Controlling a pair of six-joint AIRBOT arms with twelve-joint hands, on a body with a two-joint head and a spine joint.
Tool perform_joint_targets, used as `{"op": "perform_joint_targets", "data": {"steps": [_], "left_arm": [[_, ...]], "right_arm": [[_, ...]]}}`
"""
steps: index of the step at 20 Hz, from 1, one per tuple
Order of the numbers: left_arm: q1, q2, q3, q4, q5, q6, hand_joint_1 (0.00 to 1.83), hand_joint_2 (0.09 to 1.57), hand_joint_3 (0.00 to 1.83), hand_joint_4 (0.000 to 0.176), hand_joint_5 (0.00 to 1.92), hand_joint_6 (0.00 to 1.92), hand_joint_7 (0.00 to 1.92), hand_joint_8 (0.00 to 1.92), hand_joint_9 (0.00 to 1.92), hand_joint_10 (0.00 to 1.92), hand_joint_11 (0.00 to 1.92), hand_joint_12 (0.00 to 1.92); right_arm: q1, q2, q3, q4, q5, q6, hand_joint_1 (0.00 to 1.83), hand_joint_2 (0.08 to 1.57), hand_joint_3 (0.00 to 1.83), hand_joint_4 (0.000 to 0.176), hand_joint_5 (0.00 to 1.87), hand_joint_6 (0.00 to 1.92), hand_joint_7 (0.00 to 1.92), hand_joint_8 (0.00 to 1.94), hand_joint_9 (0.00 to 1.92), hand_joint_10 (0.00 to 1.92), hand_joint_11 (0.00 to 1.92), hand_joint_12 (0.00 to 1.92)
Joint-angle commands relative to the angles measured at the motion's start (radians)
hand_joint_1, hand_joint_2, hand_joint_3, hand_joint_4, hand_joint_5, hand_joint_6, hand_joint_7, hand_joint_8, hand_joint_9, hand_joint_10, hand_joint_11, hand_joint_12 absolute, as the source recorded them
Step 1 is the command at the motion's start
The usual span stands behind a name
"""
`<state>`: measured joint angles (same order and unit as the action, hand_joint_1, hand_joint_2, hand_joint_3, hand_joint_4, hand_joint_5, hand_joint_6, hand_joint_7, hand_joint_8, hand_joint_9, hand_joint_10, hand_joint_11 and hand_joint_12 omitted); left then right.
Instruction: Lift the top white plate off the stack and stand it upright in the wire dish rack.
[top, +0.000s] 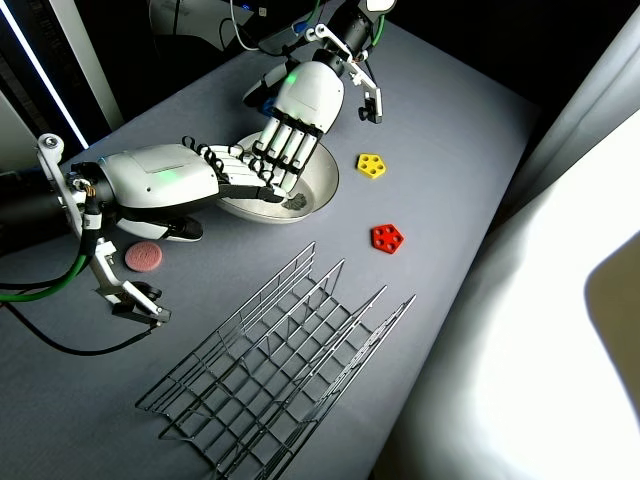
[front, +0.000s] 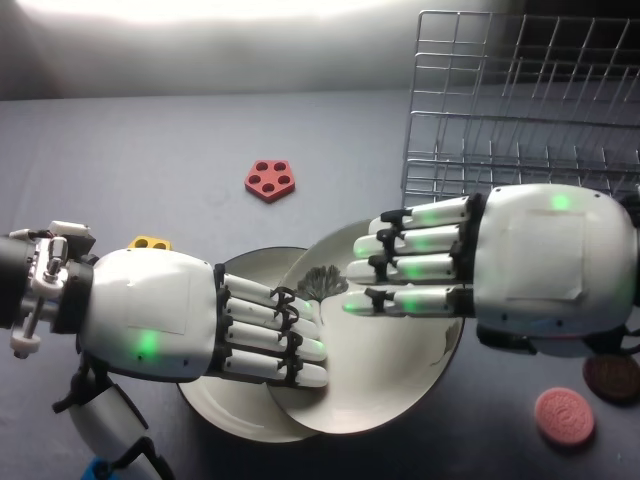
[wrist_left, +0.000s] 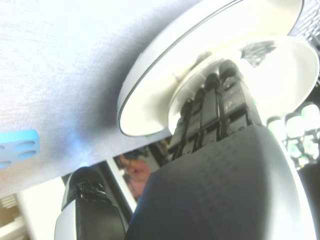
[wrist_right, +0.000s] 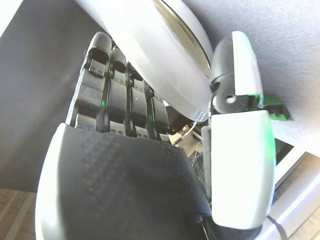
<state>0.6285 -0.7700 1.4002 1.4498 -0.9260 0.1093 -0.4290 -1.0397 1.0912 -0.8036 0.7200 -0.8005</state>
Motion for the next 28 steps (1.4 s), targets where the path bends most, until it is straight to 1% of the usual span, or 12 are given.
{"op": "perform_joint_targets", "data": {"steps": [1,7,11,12,13,14,15,16,17,19,24,28], "left_arm": [[-0.006,-0.014,-0.003,-0.012,-0.019,0.001,0.08,0.90,0.00,0.000,0.06,0.00,0.03,0.00,0.01,0.00,0.05,0.04],[-0.002,-0.016,0.001,-0.016,-0.018,0.001,0.06,0.90,0.00,0.000,0.08,0.01,0.07,0.01,0.05,0.02,0.08,0.05],[-0.001,-0.018,0.006,-0.019,-0.018,0.001,0.09,0.90,0.00,0.000,0.07,0.00,0.06,0.00,0.05,0.00,0.07,0.04],[0.000,-0.018,0.007,-0.020,-0.018,0.001,0.10,0.90,0.00,0.000,0.10,0.01,0.09,0.01,0.07,0.01,0.10,0.05],[0.000,-0.018,0.007,-0.020,-0.018,0.001,0.10,0.90,0.00,0.000,0.10,0.01,0.09,0.01,0.07,0.01,0.10,0.05],[0.001,-0.018,0.007,-0.020,-0.018,0.001,0.10,0.89,0.00,0.000,0.12,0.01,0.11,0.01,0.09,0.01,0.11,0.06],[0.001,-0.018,0.008,-0.021,-0.018,0.001,0.09,0.89,0.00,0.000,0.11,0.00,0.10,0.00,0.09,0.00,0.11,0.05],[0.002,-0.018,0.008,-0.021,-0.018,0.001,0.08,0.90,0.00,0.000,0.08,0.00,0.07,0.00,0.06,0.00,0.09,0.04],[0.002,-0.018,0.007,-0.022,-0.018,0.001,0.08,0.90,0.00,0.000,0.07,0.00,0.06,0.00,0.05,0.00,0.09,0.04],[0.003,-0.018,0.007,-0.022,-0.018,0.001,0.07,0.90,0.00,0.000,0.09,0.01,0.09,0.01,0.08,0.01,0.11,0.05],[-0.017,-0.011,0.013,-0.063,-0.031,0.000,0.09,0.89,0.00,0.000,0.10,0.01,0.09,0.01,0.08,0.01,0.12,0.06],[-0.091,0.012,0.020,-0.119,-0.061,-0.015,0.07,0.89,0.00,0.000,0.10,0.01,0.08,0.01,0.07,0.01,0.12,0.05]], "right_arm": [[0.006,0.005,-0.007,0.047,0.094,-0.013,1.20,1.07,0.00,0.000,0.28,0.01,0.28,0.01,0.32,0.01,0.34,0.24],[0.008,-0.013,-0.033,0.071,0.084,-0.031,1.26,1.06,0.00,0.000,0.47,0.01,0.51,0.01,0.54,0.01,0.47,0.38],[0.006,-0.016,-0.040,0.072,0.078,-0.031,1.33,1.09,0.00,0.000,0.68,0.00,0.72,0.00,0.75,0.01,0.69,0.38],[0.003,-0.016,-0.042,0.072,0.076,-0.031,1.36,1.09,0.00,0.000,0.77,0.01,0.83,0.01,0.88,0.01,0.83,0.38],[0.000,-0.016,-0.042,0.072,0.076,-0.031,1.36,1.09,0.00,0.000,0.77,0.01,0.83,0.01,0.88,0.01,0.83,0.38],[-0.002,-0.016,-0.041,0.072,0.076,-0.031,1.66,1.00,0.00,0.000,0.91,0.00,0.97,0.00,1.01,0.57,0.95,1.11],[-0.005,-0.016,-0.041,0.076,0.076,-0.031,1.53,1.04,0.00,0.000,0.90,0.83,1.08,0.43,1.08,0.71,1.02,1.25],[-0.008,-0.016,-0.041,0.077,0.076,-0.031,1.50,1.05,0.00,0.000,0.88,1.00,1.09,0.56,1.15,0.68,1.03,1.31],[-0.011,-0.016,-0.042,0.078,0.076,-0.031,1.49,1.07,0.00,0.000,0.85,1.03,1.03,0.68,1.09,0.79,0.99,1.40],[-0.016,-0.016,-0.044,0.079,0.076,-0.031,1.50,1.05,0.00,0.000,0.91,0.94,1.10,0.59,1.15,0.70,1.02,1.32],[-0.024,-0.016,-0.051,0.081,0.076,-0.031,1.50,1.06,0.00,0.000,0.94,1.01,1.04,0.66,1.08,0.76,0.99,1.34],[0.023,-0.015,-0.062,0.085,0.077,0.019,1.50,1.06,0.00,0.000,0.92,0.99,1.06,0.64,1.10,0.75,1.01,1.33]]}}
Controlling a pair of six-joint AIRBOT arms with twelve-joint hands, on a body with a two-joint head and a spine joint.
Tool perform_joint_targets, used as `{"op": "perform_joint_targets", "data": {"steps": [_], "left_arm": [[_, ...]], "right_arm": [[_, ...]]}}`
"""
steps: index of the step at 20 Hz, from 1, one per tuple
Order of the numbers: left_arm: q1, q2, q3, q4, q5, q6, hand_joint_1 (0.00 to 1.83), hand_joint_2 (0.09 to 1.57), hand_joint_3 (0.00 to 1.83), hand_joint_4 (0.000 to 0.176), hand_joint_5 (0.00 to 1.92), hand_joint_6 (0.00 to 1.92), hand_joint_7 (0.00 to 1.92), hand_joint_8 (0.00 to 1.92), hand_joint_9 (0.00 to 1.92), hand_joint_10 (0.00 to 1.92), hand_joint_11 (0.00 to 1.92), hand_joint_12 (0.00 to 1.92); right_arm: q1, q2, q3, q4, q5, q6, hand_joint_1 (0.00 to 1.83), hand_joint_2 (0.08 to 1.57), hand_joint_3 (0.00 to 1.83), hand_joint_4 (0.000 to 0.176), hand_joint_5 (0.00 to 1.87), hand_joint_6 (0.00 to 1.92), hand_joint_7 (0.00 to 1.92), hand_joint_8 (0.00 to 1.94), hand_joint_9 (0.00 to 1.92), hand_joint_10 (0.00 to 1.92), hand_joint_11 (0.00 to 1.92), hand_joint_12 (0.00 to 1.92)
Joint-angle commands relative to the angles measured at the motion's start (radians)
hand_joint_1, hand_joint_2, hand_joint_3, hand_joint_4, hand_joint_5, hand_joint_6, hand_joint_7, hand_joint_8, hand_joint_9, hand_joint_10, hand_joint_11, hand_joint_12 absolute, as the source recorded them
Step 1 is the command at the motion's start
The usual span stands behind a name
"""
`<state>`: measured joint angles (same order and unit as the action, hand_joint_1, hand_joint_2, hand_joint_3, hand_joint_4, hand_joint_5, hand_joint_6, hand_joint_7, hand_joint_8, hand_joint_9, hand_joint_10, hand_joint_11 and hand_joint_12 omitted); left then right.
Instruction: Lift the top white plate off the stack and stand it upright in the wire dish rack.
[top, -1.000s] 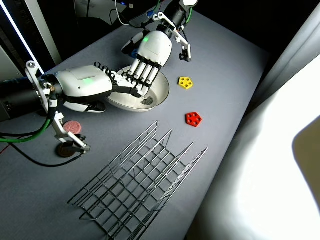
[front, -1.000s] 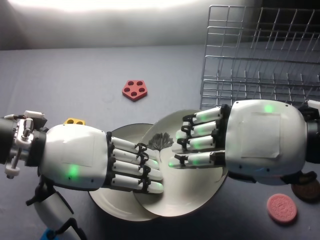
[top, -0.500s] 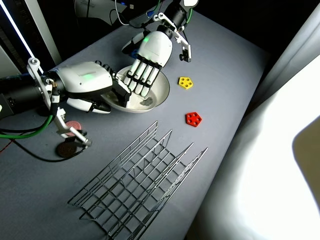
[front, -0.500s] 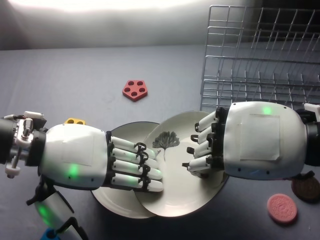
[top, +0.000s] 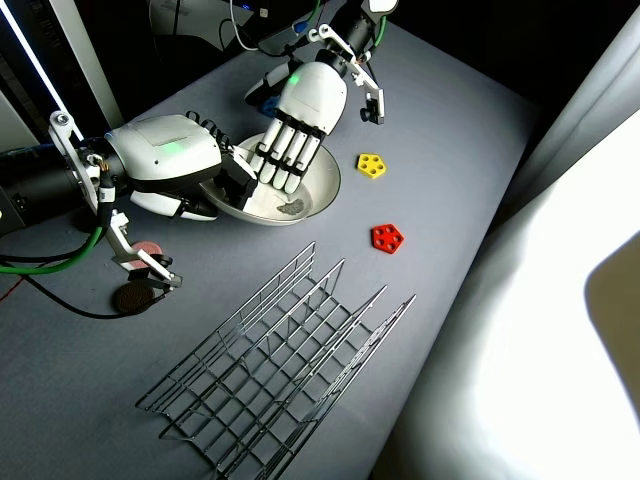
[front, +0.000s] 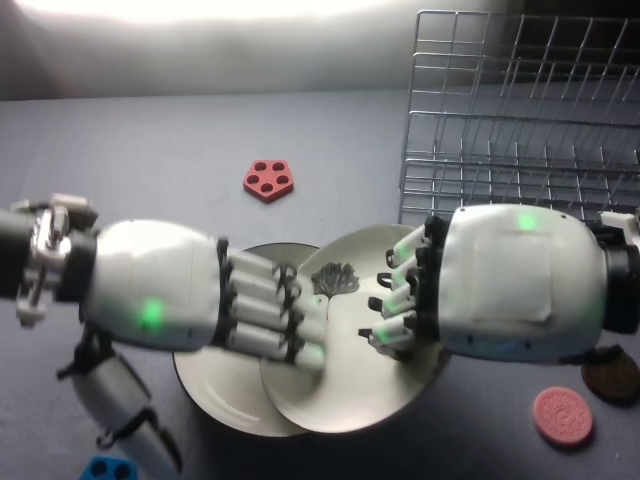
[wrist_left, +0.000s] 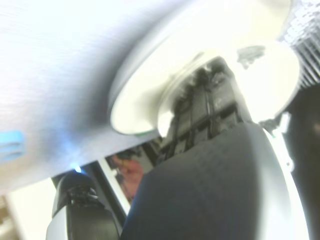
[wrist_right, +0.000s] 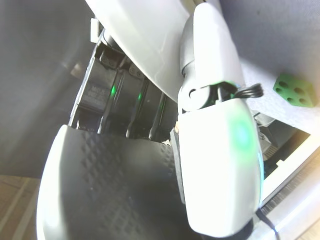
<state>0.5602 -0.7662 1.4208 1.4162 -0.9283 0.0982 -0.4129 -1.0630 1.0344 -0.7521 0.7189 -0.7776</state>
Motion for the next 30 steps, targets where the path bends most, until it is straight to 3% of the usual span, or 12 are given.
{"op": "perform_joint_targets", "data": {"steps": [1,9,15,25,30], "left_arm": [[-0.042,0.015,-0.001,-0.089,-0.062,-0.012,0.07,0.89,0.00,0.000,0.10,0.01,0.09,0.01,0.08,0.01,0.12,0.05],[-0.075,0.091,0.026,-0.132,-0.115,-0.033,0.09,0.90,0.00,0.000,0.08,0.00,0.07,0.00,0.06,0.00,0.09,0.04],[-0.074,0.140,0.068,-0.159,-0.141,-0.048,0.08,0.90,0.00,0.000,0.09,0.00,0.09,0.00,0.06,0.00,0.11,0.04],[-0.042,0.225,0.118,-0.201,-0.172,-0.046,0.08,0.90,0.00,0.000,0.08,0.01,0.07,0.01,0.05,0.01,0.09,0.03],[0.007,0.256,0.148,-0.287,-0.196,-0.047,0.06,0.91,0.00,0.000,0.04,0.00,0.03,0.00,0.00,0.00,0.04,0.01]], "right_arm": [[0.023,0.009,-0.008,0.033,0.078,0.013,1.50,1.06,0.00,0.000,0.93,0.99,1.06,0.64,1.10,0.75,1.00,1.33],[0.109,0.009,-0.027,0.062,0.098,0.047,1.49,1.07,0.00,0.000,0.92,1.03,1.02,0.69,1.07,0.78,0.99,1.33],[0.163,0.006,-0.029,0.211,0.098,0.048,1.49,1.07,0.00,0.000,0.86,1.09,1.00,0.75,1.10,0.75,0.98,1.36],[0.241,0.004,-0.037,0.417,0.105,0.053,1.49,1.09,0.00,0.000,0.83,1.15,0.96,0.81,1.02,0.87,0.96,1.38],[0.261,0.004,-0.033,0.561,0.123,0.066,1.49,1.10,0.00,0.000,0.82,1.19,0.97,0.81,0.95,0.94,0.96,1.38]]}}
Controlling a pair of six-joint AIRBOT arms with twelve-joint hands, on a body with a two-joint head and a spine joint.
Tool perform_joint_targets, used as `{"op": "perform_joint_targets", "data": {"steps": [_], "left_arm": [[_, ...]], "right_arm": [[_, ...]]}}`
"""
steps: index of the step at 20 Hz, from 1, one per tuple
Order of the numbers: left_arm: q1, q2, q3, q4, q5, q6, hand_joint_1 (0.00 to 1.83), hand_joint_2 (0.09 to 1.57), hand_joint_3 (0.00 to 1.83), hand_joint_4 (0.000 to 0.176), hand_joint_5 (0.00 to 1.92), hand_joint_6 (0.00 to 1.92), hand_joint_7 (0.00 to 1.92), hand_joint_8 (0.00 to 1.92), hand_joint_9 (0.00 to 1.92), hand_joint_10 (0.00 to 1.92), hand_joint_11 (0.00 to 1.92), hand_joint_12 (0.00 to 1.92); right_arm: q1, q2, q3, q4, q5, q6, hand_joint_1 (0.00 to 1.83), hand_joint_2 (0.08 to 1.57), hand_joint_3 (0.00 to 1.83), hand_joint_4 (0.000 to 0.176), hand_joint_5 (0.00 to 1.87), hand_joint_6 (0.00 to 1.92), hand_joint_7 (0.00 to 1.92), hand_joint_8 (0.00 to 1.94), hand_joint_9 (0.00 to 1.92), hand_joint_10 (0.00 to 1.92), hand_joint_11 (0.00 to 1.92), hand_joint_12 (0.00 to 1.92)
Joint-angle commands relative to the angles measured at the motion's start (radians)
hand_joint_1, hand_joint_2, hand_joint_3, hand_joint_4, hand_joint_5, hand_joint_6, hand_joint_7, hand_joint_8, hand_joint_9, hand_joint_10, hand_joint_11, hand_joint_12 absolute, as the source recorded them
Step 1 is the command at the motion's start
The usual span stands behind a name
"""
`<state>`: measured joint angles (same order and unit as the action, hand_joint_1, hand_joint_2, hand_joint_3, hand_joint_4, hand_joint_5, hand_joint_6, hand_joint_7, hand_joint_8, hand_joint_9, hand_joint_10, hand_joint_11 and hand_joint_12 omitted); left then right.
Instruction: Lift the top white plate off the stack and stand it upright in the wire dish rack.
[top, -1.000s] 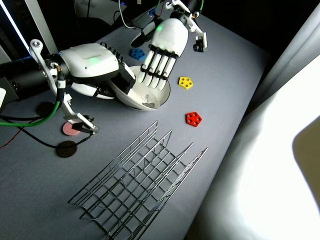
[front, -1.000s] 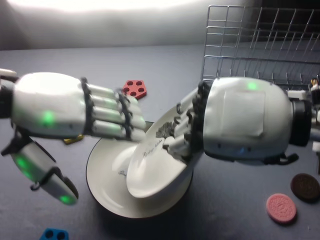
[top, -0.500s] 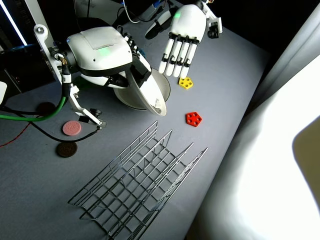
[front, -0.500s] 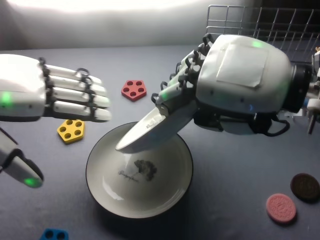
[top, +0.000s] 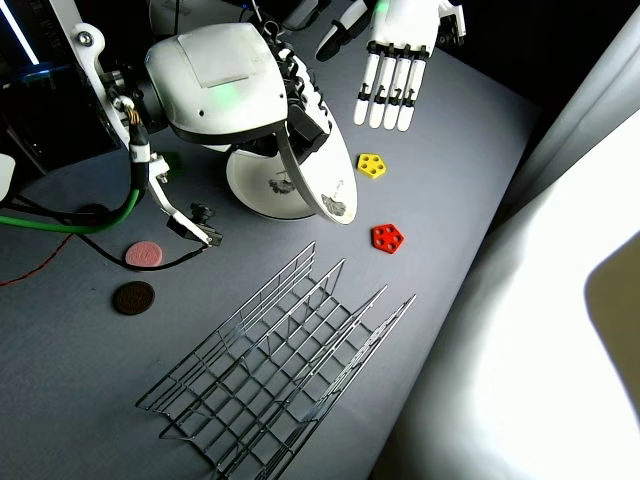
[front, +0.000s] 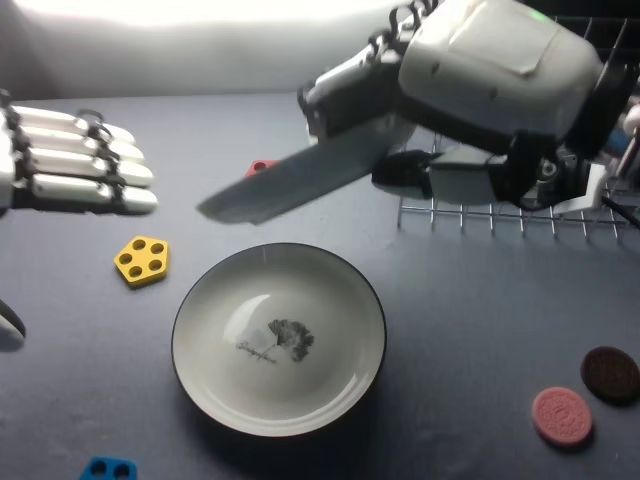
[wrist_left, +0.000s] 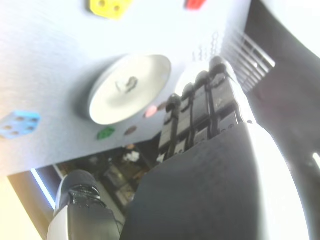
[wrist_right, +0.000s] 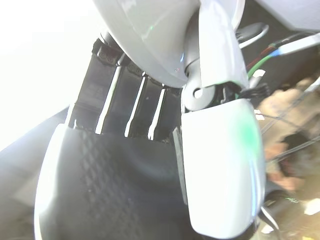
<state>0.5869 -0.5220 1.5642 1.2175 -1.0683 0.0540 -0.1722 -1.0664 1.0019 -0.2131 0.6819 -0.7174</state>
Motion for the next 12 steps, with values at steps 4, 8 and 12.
{"op": "perform_joint_targets", "data": {"steps": [4,8,12], "left_arm": [[-0.002,0.034,0.010,-0.112,-0.072,-0.004,0.06,0.91,0.00,0.000,0.04,0.00,0.04,0.00,0.00,0.00,0.05,0.01],[-0.002,0.047,0.009,-0.112,-0.067,-0.019,0.08,0.91,0.00,0.000,0.06,0.00,0.06,0.01,0.04,0.01,0.06,0.02],[-0.002,0.052,0.006,-0.112,-0.063,-0.029,0.06,0.91,0.00,0.000,0.05,0.01,0.05,0.01,0.02,0.01,0.07,0.02]], "right_arm": [[0.041,0.008,0.006,0.120,0.175,0.041,1.49,1.11,0.00,0.000,0.82,1.23,0.94,0.84,0.94,0.96,0.92,1.43],[0.058,0.008,0.021,0.247,0.176,0.069,1.49,1.10,0.00,0.000,0.81,1.17,0.96,0.83,1.02,0.87,0.97,1.37],[0.058,0.008,0.043,0.295,0.156,0.145,1.49,1.10,0.00,0.000,0.80,1.20,0.95,0.85,0.99,0.90,0.94,1.42]]}}
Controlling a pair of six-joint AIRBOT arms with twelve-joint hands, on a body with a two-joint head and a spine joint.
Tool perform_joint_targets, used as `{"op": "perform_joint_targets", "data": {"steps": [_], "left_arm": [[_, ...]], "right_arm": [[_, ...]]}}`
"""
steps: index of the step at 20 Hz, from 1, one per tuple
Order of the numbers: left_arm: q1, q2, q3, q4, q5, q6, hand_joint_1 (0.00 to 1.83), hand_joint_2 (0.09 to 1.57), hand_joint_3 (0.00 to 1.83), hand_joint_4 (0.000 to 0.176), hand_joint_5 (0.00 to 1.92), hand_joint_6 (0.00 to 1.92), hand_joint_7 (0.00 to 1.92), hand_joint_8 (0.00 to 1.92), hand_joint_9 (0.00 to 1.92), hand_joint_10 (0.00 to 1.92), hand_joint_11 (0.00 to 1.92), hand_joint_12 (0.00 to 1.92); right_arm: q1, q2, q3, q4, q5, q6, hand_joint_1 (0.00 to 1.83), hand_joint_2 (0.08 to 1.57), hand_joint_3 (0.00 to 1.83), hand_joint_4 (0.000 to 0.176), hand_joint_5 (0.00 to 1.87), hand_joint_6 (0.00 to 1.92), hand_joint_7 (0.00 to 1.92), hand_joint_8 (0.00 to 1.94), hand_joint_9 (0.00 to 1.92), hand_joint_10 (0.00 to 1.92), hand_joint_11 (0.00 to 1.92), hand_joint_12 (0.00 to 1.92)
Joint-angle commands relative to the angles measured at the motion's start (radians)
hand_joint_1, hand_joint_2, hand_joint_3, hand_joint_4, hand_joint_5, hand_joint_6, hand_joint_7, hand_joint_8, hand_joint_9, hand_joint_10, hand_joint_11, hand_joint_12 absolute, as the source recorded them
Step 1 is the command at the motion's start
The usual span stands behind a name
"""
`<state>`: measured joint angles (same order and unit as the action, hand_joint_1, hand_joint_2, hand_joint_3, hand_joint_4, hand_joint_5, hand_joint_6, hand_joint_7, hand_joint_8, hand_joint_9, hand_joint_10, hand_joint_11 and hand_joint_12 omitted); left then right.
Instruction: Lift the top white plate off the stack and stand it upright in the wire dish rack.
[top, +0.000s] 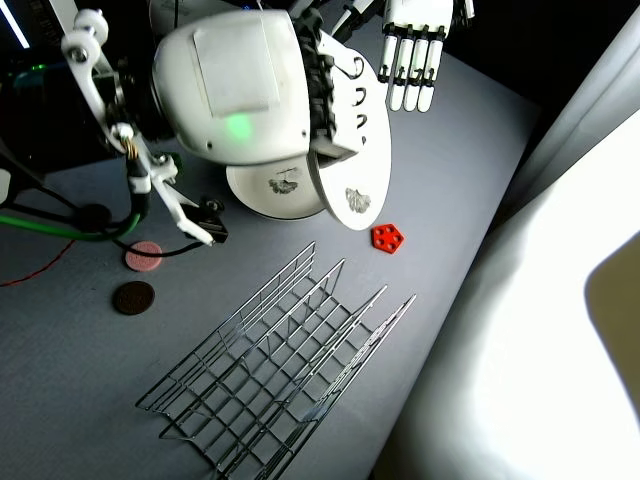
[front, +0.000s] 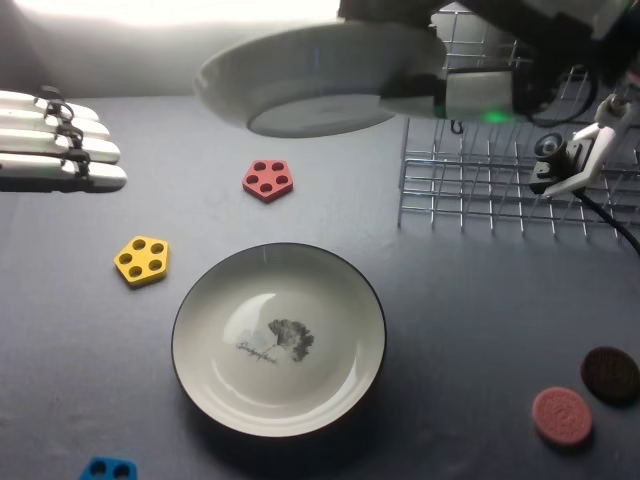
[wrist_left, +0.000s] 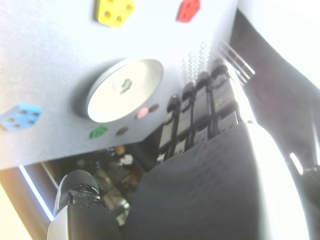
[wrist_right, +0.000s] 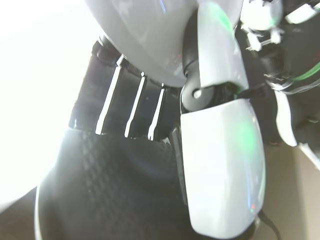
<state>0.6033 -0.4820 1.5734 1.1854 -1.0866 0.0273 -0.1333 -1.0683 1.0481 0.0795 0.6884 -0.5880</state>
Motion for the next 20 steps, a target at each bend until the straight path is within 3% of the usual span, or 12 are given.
{"op": "perform_joint_targets", "data": {"steps": [1,7,14,20], "left_arm": [[-0.019,0.013,-0.003,-0.080,-0.043,-0.003,0.04,0.92,0.00,0.000,0.05,0.01,0.04,0.00,0.00,0.00,0.06,0.02],[-0.019,0.016,-0.002,-0.080,-0.044,-0.024,0.08,0.91,0.00,0.000,0.03,0.00,0.03,0.00,0.01,0.00,0.05,0.01],[-0.018,0.022,0.000,-0.067,-0.040,-0.031,0.11,0.90,0.00,0.000,0.06,0.01,0.05,0.01,0.03,0.01,0.06,0.02],[-0.018,0.028,0.000,-0.056,-0.050,-0.036,0.09,0.90,0.00,0.000,0.04,0.00,0.03,0.00,0.02,0.01,0.06,0.01]], "right_arm": [[0.019,0.009,0.002,0.019,0.137,0.030,1.49,1.11,0.00,0.000,0.81,1.21,0.94,0.85,0.97,0.92,0.93,1.43],[0.041,0.009,0.045,0.034,0.126,0.124,1.49,1.09,0.00,0.000,0.87,1.12,1.00,0.73,1.04,0.83,0.93,1.42],[0.046,-0.001,0.105,0.038,0.122,0.184,1.49,1.11,0.00,0.000,0.82,1.19,0.93,0.84,0.98,0.93,0.90,1.46],[0.062,-0.004,0.126,0.059,0.092,0.200,1.49,1.09,0.00,0.000,0.86,1.13,0.99,0.76,1.03,0.83,0.91,1.45]]}}
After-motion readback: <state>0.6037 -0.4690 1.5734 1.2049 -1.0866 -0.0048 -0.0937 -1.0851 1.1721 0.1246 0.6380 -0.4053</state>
